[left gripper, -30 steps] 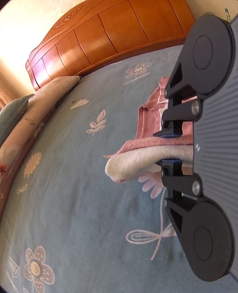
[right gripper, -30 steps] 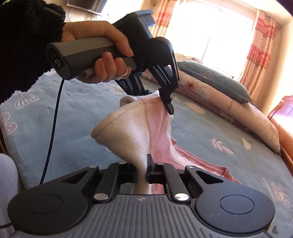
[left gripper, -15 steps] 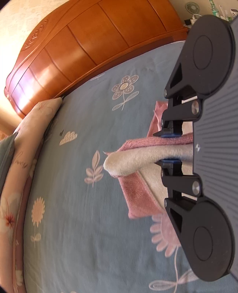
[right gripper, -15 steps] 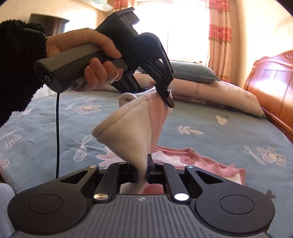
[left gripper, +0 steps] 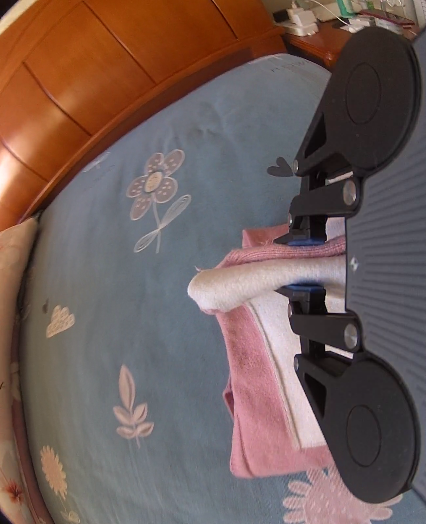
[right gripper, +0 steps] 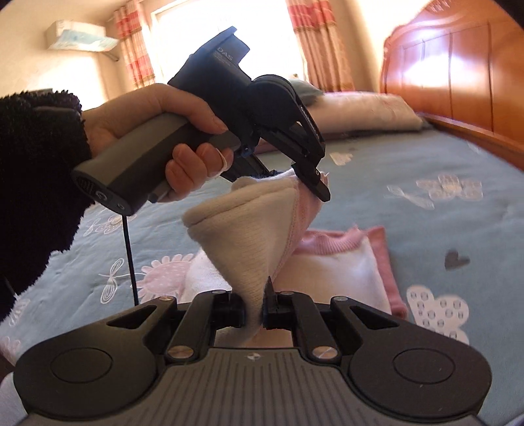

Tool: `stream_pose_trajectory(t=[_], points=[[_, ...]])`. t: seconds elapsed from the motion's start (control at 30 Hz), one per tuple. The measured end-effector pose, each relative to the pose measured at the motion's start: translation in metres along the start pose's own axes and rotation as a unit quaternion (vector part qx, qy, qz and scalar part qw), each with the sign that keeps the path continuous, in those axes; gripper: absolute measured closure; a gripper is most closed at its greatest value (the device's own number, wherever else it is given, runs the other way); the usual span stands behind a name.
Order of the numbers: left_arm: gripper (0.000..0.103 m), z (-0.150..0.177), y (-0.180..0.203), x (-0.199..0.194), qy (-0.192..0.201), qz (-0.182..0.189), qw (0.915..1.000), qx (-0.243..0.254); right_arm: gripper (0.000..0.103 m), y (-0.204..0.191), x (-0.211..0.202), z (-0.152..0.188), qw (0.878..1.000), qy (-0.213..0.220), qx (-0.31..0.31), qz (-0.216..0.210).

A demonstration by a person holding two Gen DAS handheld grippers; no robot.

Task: Fold clothes
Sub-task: 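Lay the folded edge down and open the left gripper while the right gripper holds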

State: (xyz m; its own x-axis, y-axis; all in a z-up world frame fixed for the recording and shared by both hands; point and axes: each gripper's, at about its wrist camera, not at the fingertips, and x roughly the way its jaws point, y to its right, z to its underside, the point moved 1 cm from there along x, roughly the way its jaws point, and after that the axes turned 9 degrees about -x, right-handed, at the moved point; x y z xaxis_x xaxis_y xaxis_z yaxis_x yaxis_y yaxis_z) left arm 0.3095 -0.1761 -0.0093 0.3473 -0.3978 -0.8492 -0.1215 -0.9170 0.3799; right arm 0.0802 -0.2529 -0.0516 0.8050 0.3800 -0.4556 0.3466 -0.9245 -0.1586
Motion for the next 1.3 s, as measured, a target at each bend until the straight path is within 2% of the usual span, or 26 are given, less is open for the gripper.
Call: stream_pose_trajectory(t=[0.17,0.3,0.37,0.47,0.53,0.63,0.7,0.73,0.83,1.0,1.13,1.23,1.3], points=[[0.083,0.013,0.012,0.041,-0.023,-0.036,0.9989,0.021,0.092,0.036,0.012,0.019,0.996,-0.031,0.084,-0.019],[0.082,0.019,0.022,0.052,-0.019,-0.051,0.9975,0.044,0.092,0.058,0.02,0.031,0.989,-0.039,0.141,-0.03],[0.078,0.021,0.031,0.054,-0.017,-0.057,0.9964,0.06,0.091,0.063,0.021,0.035,0.986,-0.041,0.158,-0.033],[0.064,0.022,0.04,0.052,-0.018,-0.038,0.997,0.066,0.08,0.069,0.023,0.039,0.982,-0.046,0.181,-0.032],[0.06,0.023,0.043,0.049,-0.017,-0.022,0.9974,0.066,0.076,0.073,0.024,0.04,0.981,-0.048,0.188,-0.03],[0.058,0.022,0.042,0.036,-0.015,0.011,0.9984,0.053,0.066,0.08,0.016,0.043,0.978,-0.035,0.203,-0.029],[0.058,0.02,0.035,0.018,-0.008,0.041,0.9984,0.039,0.051,0.089,0.012,0.044,0.976,-0.024,0.217,-0.02],[0.056,0.019,0.031,0.008,-0.002,0.05,0.9981,0.035,0.05,0.093,0.01,0.045,0.973,-0.022,0.227,-0.019],[0.051,0.025,0.017,-0.027,0.034,0.044,0.9969,0.056,0.047,0.106,0.011,0.048,0.963,-0.02,0.265,-0.05],[0.039,0.061,-0.012,-0.067,0.088,0.016,0.9896,0.113,0.044,0.121,0.023,0.049,0.951,-0.036,0.294,-0.092],[0.038,0.103,-0.034,-0.074,0.1,-0.018,0.9829,0.154,0.041,0.128,0.038,0.037,0.955,-0.053,0.272,-0.108],[0.038,0.136,-0.052,-0.072,0.105,-0.017,0.9828,0.15,0.039,0.132,0.048,0.028,0.956,-0.074,0.26,-0.114],[0.038,0.156,-0.057,-0.071,0.111,-0.003,0.9819,0.153,0.039,0.138,0.054,0.022,0.954,-0.083,0.261,-0.124]])
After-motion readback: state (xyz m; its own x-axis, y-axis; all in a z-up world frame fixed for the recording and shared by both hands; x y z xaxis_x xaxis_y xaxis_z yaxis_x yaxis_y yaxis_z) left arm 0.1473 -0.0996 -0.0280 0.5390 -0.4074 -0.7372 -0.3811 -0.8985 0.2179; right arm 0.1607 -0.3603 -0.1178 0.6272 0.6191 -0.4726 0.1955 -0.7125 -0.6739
